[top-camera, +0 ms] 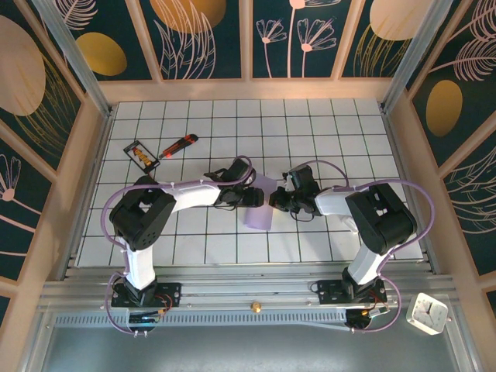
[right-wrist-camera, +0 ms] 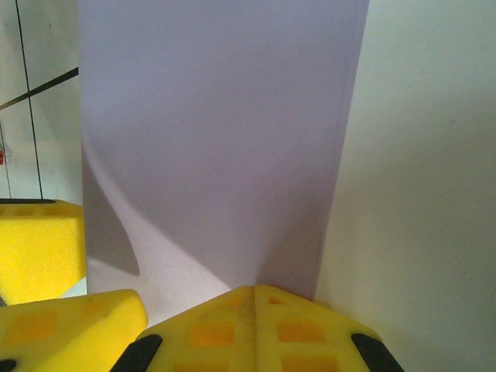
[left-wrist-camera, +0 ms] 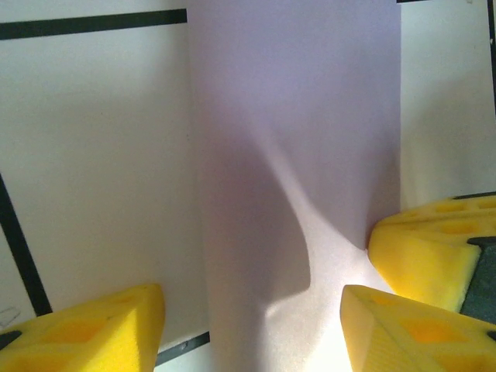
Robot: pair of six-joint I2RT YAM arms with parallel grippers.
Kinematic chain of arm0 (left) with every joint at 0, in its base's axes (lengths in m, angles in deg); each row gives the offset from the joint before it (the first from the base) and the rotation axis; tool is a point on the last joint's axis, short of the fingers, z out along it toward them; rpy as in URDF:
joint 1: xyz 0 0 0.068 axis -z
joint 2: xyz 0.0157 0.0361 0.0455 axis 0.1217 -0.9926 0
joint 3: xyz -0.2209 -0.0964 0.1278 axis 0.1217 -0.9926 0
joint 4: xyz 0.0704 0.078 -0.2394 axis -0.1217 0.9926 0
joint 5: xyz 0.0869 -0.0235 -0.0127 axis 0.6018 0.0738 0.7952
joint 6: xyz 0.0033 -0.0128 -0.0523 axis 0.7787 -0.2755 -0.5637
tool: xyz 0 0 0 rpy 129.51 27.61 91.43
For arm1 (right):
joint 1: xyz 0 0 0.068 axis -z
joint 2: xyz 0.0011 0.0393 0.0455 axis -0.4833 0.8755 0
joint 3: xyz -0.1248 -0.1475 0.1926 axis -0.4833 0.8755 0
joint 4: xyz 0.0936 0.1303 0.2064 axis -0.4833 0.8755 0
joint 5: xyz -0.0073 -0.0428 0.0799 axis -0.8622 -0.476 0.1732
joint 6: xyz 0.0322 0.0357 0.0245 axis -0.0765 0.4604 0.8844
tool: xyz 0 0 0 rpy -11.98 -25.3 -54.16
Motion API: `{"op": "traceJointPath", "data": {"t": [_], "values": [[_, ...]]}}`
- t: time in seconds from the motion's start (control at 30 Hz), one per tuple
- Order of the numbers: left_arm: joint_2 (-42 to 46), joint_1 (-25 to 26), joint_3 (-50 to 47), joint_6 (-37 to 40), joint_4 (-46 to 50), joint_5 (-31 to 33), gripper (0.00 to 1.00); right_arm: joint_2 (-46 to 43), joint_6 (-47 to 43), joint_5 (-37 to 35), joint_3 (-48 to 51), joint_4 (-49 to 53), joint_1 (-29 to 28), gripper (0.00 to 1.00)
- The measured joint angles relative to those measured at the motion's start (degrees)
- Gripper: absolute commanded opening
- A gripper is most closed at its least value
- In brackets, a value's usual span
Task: Fold a paper plane with a square sheet of paper (pick it up from the middle)
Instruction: Hold the square sheet of paper at the center of the table, then first fold the square sheet of paper in half at the center of the table.
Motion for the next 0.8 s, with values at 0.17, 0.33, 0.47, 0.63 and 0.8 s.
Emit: {"op": "traceJointPath", "data": {"t": [0.17, 0.33, 0.47, 0.63, 0.8], "values": [[3.06, 0.11, 0.0, -0.66, 0.55, 0.55, 0.55, 0.0, -0.04, -0.07, 0.0, 0.02, 0.0, 0.0], [6.01, 0.11, 0.0, -3.32, -2.03, -3.85, 0.36, 0.0, -0.17, -0.11, 0.0, 0.0, 0.0, 0.0], [6.03, 0.11, -0.07, -4.15, -3.8, -7.04, 0.29, 0.0, -0.2, -0.11, 0.0, 0.0, 0.0, 0.0], [4.96, 0.11, -0.07, -4.09, -4.28, -8.26, 0.24, 0.0, -0.17, -0.13, 0.0, -0.02, -0.07, 0.0], [2.69, 0.11, -0.07, -3.69, -4.09, -6.67, 0.21, 0.0, -0.17, -0.15, 0.04, -0.11, -0.07, 0.0]]}}
